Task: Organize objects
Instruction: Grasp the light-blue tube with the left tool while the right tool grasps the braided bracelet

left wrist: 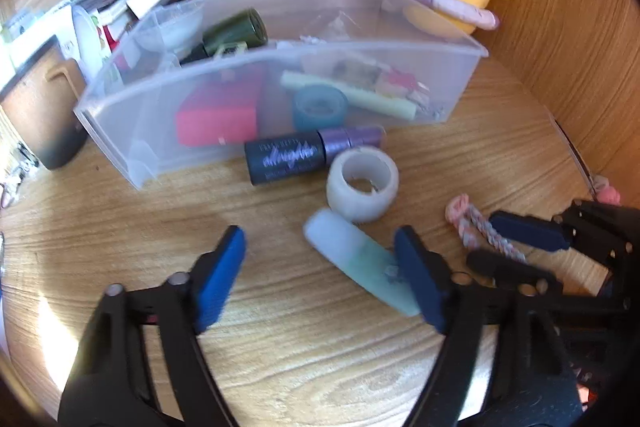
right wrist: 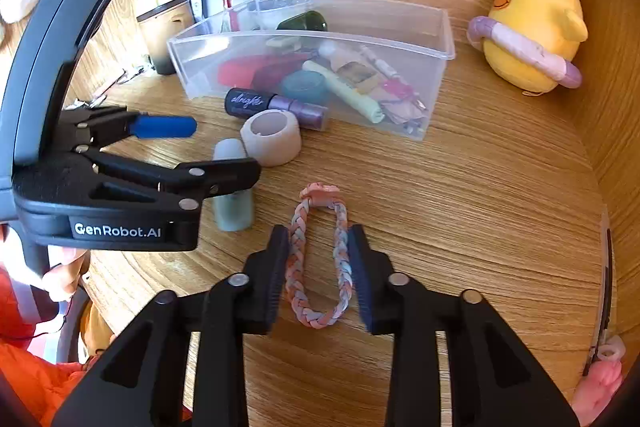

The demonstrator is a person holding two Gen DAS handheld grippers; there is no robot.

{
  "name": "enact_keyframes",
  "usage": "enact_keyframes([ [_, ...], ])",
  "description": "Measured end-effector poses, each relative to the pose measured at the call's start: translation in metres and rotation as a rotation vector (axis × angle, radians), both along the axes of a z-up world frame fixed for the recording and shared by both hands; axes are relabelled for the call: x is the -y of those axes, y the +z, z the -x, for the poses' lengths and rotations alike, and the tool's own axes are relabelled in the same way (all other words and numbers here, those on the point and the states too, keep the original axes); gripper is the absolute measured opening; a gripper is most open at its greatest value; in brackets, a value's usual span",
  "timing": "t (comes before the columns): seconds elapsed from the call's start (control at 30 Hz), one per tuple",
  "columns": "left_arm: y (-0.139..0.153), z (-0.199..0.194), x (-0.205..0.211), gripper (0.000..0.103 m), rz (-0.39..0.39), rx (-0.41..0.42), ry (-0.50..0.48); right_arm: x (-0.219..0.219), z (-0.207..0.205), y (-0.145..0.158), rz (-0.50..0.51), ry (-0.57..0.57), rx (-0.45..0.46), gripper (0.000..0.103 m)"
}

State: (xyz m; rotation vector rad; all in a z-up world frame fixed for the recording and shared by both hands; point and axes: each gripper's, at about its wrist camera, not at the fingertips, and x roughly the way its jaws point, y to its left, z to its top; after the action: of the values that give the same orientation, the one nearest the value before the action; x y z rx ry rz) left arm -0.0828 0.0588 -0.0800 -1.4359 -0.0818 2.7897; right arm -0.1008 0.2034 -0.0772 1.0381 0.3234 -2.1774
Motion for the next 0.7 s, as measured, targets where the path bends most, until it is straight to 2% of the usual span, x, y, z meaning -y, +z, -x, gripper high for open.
enact_keyframes([
  [0.1,0.000,-0.008,0.002,0.061,0.030,-0.007,0.006,-0.002,0.003,0.000,0.007,-0.004,0.007,0.022],
  [0.2,0.002,-0.014,0.007,0.056,0.024,-0.011,0.007,0.000,0.005,0.000,0.009,-0.005,0.013,0.022],
  [0.37,0.003,-0.014,0.010,0.044,0.019,-0.026,0.019,0.008,0.008,0.000,-0.010,0.008,0.007,0.029],
  [0.43,0.003,-0.013,0.012,0.030,0.008,-0.032,0.028,0.014,0.011,0.000,-0.016,0.013,0.017,0.033],
  [0.47,0.003,-0.013,0.014,0.026,-0.001,-0.034,0.030,0.016,0.013,0.001,-0.013,0.017,0.023,0.033],
  [0.7,0.004,-0.019,0.021,0.025,-0.041,-0.044,0.041,0.040,0.024,0.000,-0.061,0.024,0.004,0.034],
])
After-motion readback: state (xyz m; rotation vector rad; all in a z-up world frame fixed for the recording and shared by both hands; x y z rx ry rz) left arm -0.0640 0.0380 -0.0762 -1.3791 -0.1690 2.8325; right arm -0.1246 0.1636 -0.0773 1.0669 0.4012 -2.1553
